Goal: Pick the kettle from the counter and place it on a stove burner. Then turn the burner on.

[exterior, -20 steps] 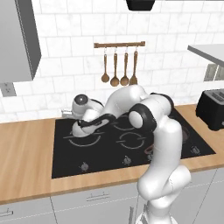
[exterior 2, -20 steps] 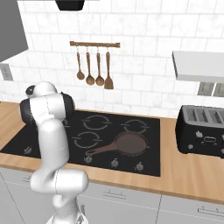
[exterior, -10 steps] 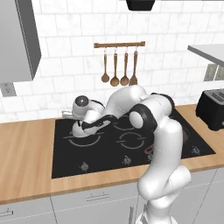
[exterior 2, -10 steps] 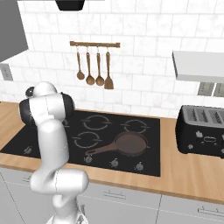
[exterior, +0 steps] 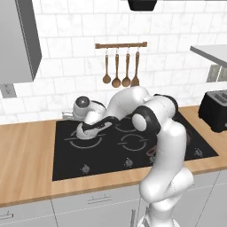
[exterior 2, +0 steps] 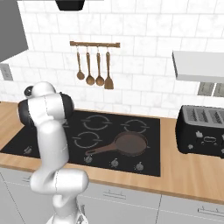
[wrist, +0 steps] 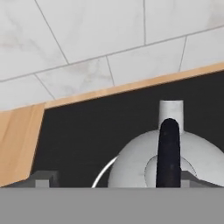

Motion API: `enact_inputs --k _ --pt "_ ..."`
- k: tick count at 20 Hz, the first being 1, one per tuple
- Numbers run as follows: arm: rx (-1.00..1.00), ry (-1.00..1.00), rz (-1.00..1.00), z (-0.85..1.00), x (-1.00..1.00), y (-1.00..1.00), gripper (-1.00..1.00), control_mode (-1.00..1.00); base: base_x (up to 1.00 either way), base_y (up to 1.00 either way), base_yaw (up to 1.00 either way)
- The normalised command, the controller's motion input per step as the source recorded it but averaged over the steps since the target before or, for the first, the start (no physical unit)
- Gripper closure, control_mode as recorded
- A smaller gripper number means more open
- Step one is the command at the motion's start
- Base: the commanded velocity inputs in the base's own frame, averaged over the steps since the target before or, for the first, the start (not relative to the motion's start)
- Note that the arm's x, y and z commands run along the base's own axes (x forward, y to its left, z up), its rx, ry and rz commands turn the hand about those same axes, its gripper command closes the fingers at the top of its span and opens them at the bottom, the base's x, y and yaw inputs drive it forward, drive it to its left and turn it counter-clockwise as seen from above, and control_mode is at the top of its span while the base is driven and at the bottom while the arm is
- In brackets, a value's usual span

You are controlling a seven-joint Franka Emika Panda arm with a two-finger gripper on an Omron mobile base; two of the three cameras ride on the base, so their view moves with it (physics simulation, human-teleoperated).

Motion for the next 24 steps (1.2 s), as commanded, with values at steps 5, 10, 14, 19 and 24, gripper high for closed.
enact_inputs --k 5,10,14,19,24 --pt "-0.05 0.08 0.00 -0.11 -0.49 -0.16 -1.00 -1.00 0.00 0.00 0.00" --pt "-0.11 0.10 0.03 -0.92 -0.78 -0.40 -1.00 -1.00 0.00 0.00 0.00" --pt "-0.19 0.10 0.05 -0.98 -0.76 -0.28 -1.00 -1.00 0.00 0.00 0.00" --pt "-0.02 -0.01 0.03 -0.23 -0.80 -0.17 -1.00 -1.00 0.00 0.00 0.00" --pt "0.01 -0.01 0.02 0.68 -0.74 0.36 -1.00 -1.00 0.00 0.00 0.00"
